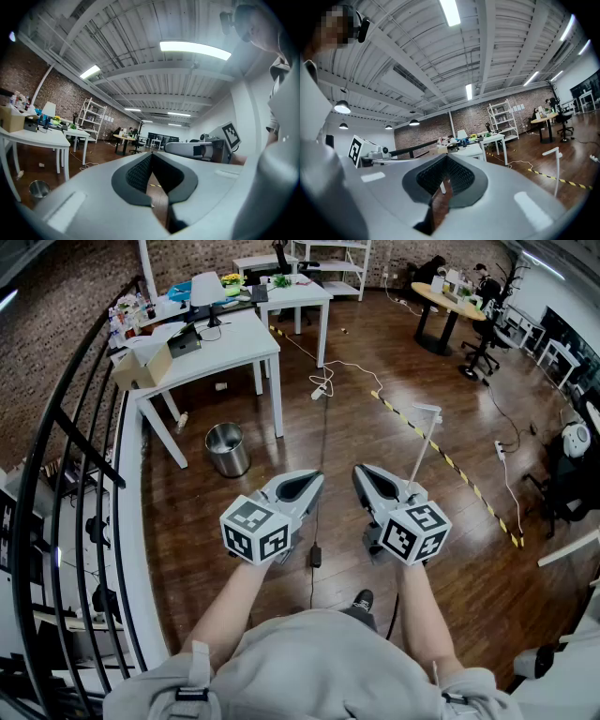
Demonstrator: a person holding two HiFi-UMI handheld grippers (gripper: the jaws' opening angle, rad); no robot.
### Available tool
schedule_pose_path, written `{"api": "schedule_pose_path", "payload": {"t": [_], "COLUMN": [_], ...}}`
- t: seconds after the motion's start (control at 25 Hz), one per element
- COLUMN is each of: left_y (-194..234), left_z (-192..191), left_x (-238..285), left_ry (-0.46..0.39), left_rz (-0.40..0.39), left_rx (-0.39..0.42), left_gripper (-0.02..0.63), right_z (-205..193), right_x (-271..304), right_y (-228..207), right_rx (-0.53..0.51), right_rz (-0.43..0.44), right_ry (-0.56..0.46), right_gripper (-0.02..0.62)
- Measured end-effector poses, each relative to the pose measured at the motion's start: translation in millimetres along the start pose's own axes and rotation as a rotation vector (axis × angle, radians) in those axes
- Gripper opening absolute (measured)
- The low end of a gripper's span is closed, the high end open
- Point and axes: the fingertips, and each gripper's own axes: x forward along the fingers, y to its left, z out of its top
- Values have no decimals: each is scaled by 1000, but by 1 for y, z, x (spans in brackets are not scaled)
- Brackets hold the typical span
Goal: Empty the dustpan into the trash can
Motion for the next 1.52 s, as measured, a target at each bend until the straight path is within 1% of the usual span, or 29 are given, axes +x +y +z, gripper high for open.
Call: {"api": "schedule_pose_path", "payload": {"t": [0.16, 0.32, 0.68, 0.88, 1.0, 1.2, 1.36, 1.52], "left_y": [-8, -25, -81, -108, -120, -127, -111, -76], "left_z": [-3, -11, -41, -57, -67, -76, -75, -78], "left_x": [24, 60, 168, 230, 266, 317, 347, 366], "left_ry": [20, 37, 115, 150, 173, 209, 218, 235], "left_rz": [-38, -104, -292, -355, -367, -342, -335, -352], "left_rx": [1, -3, -13, -12, -7, 4, 6, -12], "left_gripper": [5, 5, 5, 5, 5, 5, 5, 5], "right_z": [8, 10, 19, 22, 24, 32, 34, 30], "right_x": [-13, -39, -115, -155, -174, -192, -185, -159], "right_y": [-26, -60, -164, -226, -266, -324, -364, -390], "right_rx": [16, 27, 71, 84, 89, 99, 108, 114], "right_rz": [-48, -117, -321, -402, -430, -446, -473, -515], "right_ry": [-19, -31, -70, -80, -82, -78, -68, -48], "right_gripper": [0, 0, 0, 0, 0, 0, 0, 0]}}
